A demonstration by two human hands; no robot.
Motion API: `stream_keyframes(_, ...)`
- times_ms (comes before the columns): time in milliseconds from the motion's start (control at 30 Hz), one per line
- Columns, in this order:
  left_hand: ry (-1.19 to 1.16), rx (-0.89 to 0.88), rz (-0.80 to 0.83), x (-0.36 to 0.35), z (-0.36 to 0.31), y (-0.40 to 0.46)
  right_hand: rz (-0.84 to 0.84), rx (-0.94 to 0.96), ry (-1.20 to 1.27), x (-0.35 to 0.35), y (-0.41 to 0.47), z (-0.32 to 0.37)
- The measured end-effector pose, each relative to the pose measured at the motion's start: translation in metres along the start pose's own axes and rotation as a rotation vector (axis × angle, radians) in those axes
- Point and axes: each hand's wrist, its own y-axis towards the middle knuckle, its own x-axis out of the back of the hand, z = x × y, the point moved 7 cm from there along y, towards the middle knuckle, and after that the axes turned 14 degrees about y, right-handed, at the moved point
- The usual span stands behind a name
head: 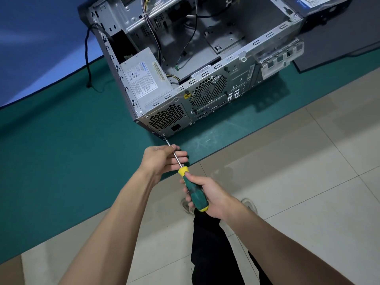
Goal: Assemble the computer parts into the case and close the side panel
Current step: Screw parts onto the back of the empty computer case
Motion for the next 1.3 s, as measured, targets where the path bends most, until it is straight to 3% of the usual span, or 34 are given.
stream_keyframes(100, 0.037, -0.003, -0.008, 0.000, -0.003, 0.001, -0.013, 0.024, -0.091, -0.001, -0.001, 0.004)
stream_keyframes(167, 0.014, 0.018, -0.040, -0.003, -0.003, 0.000, -0.175, 0.196, -0.331, 0.007, -0.001, 0.014)
stream_keyframes(233, -0.034, 0.046, -0.051, -0.006, -0.002, 0.000, -0.275, 0.310, -0.406, 0.011, -0.002, 0.022)
stream_keyframes(433, -0.108, 0.069, -0.027, -0.010, -0.001, -0.004, -0.161, 0.133, -0.368, 0.002, -0.015, 0.033)
stream_keyframes(633, -0.249, 0.064, -0.076, -0.026, -0.016, -0.036, -0.223, 0.276, -0.723, 0.000, -0.046, 0.077)
stream_keyframes(900, -0.251, -0.248, -0.182, -0.050, -0.102, -0.111, -0.299, 0.698, -1.511, -0.045, -0.151, 0.177)
stream_keyframes(1000, -0.240, -0.366, -0.188, -0.063, -0.149, -0.136, -0.256, 0.854, -1.687, -0.066, -0.193, 0.209)
stream_keyframes(1100, -0.228, -0.469, -0.191, -0.071, -0.193, -0.152, -0.208, 0.959, -1.620, -0.080, -0.223, 0.239)
stream_keyframes(1300, -0.131, -0.584, -0.176, -0.085, -0.261, -0.138, -0.164, 1.073, -1.163, -0.091, -0.237, 0.305)
